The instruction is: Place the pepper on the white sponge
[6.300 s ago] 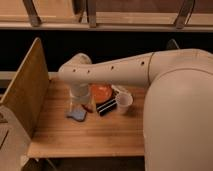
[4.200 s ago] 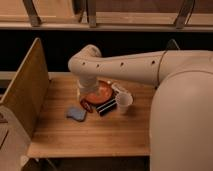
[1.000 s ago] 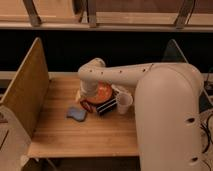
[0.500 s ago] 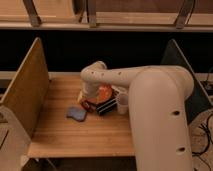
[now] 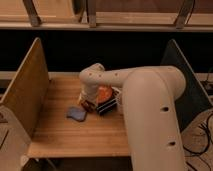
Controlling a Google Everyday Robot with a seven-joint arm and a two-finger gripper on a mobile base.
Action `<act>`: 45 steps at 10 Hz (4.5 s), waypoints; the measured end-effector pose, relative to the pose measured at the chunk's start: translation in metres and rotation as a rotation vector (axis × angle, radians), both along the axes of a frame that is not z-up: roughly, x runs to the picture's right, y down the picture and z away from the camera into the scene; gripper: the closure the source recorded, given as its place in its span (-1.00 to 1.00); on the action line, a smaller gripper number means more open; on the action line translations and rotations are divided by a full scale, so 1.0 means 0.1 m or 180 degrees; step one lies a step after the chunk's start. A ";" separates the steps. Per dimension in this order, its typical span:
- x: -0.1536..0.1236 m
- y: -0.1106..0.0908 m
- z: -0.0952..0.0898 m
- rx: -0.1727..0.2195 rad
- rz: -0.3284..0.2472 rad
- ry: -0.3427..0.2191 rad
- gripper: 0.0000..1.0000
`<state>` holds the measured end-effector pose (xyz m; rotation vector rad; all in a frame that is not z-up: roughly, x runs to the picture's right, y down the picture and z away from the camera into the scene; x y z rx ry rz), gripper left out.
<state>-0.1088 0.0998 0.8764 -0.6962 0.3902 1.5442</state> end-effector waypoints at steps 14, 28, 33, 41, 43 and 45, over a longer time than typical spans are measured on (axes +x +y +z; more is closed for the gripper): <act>0.00 0.06 0.33 -0.0131 0.0067 0.0290 -0.30; -0.29 0.08 0.57 -0.0065 -0.0086 0.0107 0.73; -0.32 -0.20 0.39 0.0168 -0.0171 0.0087 1.00; -0.90 0.02 -0.07 0.0131 -0.0379 -0.0355 1.00; -0.98 0.19 -0.07 -0.0016 -0.0375 -0.0458 1.00; -1.03 0.27 -0.06 -0.0094 -0.0375 -0.0511 1.00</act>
